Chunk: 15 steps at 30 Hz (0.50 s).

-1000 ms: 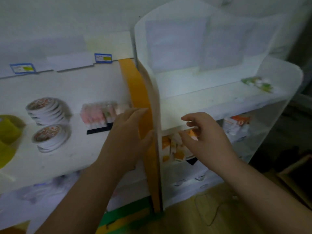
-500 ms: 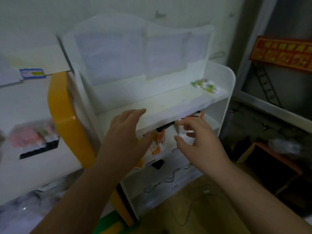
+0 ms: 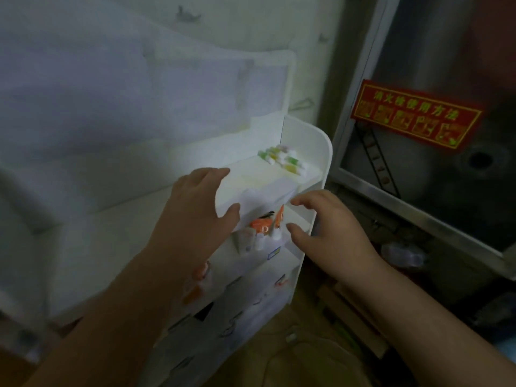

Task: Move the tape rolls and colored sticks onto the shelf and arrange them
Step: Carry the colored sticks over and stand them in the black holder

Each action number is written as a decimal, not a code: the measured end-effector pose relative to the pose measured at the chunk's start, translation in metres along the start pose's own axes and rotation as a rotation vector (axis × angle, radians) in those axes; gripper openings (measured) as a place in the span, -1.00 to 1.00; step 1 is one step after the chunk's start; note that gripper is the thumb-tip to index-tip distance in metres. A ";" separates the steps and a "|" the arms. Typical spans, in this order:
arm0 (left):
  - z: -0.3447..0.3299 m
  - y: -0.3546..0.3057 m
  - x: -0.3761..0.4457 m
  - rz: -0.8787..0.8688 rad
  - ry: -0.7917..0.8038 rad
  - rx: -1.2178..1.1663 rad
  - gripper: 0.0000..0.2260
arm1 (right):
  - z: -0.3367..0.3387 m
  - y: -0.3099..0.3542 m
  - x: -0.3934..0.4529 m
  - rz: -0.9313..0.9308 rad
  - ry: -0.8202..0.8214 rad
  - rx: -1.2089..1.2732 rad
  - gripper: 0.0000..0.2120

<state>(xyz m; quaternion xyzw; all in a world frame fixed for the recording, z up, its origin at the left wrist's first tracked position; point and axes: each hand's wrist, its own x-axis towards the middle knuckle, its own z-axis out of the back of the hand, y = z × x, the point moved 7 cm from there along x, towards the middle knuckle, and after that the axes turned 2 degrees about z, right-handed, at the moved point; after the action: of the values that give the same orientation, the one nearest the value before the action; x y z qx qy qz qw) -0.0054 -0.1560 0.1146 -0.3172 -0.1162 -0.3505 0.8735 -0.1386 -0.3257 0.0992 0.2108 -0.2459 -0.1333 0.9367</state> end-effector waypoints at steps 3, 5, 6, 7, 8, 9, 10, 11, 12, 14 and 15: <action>-0.013 0.009 0.033 0.013 0.012 -0.006 -0.43 | -0.009 -0.010 0.034 -0.014 0.016 0.000 -0.64; -0.024 0.011 0.052 -0.012 0.022 -0.017 -0.40 | -0.016 -0.017 0.053 -0.027 0.010 -0.006 -0.64; -0.031 0.012 0.061 -0.028 0.031 -0.017 -0.38 | -0.019 -0.021 0.061 -0.034 -0.001 -0.004 -0.64; -0.037 0.013 0.069 -0.038 0.041 -0.012 -0.36 | -0.022 -0.027 0.068 -0.045 -0.010 -0.001 -0.64; -0.044 0.014 0.077 -0.038 0.057 -0.008 -0.35 | -0.025 -0.033 0.073 -0.059 -0.013 0.001 -0.65; -0.050 0.016 0.083 -0.028 0.074 -0.011 -0.35 | -0.027 -0.039 0.077 -0.076 -0.007 0.002 -0.65; -0.055 0.018 0.088 -0.017 0.091 -0.018 -0.34 | -0.029 -0.045 0.080 -0.087 0.000 0.000 -0.65; -0.061 0.020 0.093 -0.011 0.102 -0.026 -0.35 | -0.030 -0.053 0.083 -0.098 0.006 -0.010 -0.65; -0.066 0.021 0.098 -0.011 0.108 -0.031 -0.36 | -0.032 -0.060 0.088 -0.110 0.009 -0.022 -0.66; -0.078 0.024 0.108 -0.021 0.114 -0.033 -0.37 | -0.034 -0.077 0.098 -0.131 0.011 -0.043 -0.66; -0.085 0.024 0.113 -0.023 0.116 -0.031 -0.38 | -0.035 -0.085 0.103 -0.136 0.013 -0.054 -0.65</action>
<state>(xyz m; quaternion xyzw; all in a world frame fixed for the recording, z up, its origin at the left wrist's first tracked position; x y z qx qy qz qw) 0.0919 -0.2575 0.0862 -0.3085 -0.0634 -0.3800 0.8697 -0.0456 -0.4250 0.0739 0.2027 -0.2213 -0.2020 0.9323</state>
